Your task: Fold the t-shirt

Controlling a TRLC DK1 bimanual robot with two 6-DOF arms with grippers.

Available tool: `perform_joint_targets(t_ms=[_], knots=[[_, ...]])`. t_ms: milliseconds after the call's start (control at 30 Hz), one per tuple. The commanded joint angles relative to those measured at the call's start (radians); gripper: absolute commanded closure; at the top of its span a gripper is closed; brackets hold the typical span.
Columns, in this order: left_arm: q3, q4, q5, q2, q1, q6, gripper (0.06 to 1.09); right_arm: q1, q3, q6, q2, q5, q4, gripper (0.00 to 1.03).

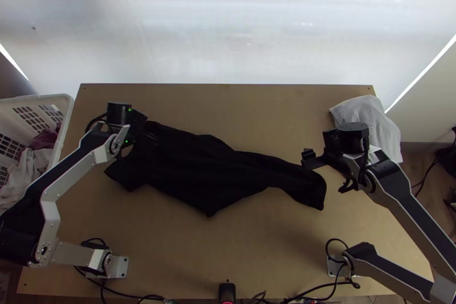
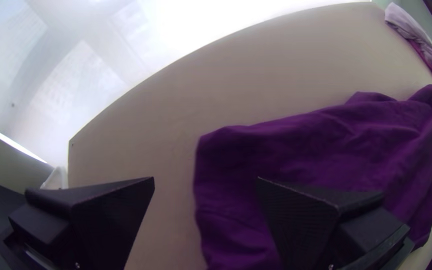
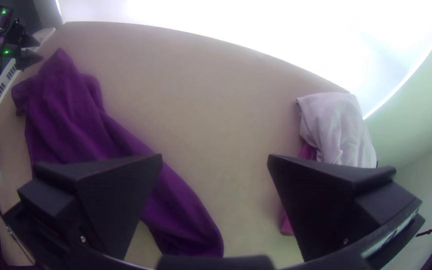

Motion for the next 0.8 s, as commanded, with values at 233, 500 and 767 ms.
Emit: perform_joint_targets(t_ms=[233,500,767], knots=[[-0.106,-0.123,0.133,-0.048,0.286,0.067,0.11,0.058,0.028,0.055,0.013,0.003,-0.018,0.05],[-0.141,-0.248,0.226,-0.054,0.265,0.096,0.11,0.061,0.029,0.056,0.011,0.004,-0.030,0.05],[-0.155,-0.311,0.271,-0.060,0.200,0.090,0.11,0.074,0.032,0.063,0.011,0.010,-0.030,0.05]])
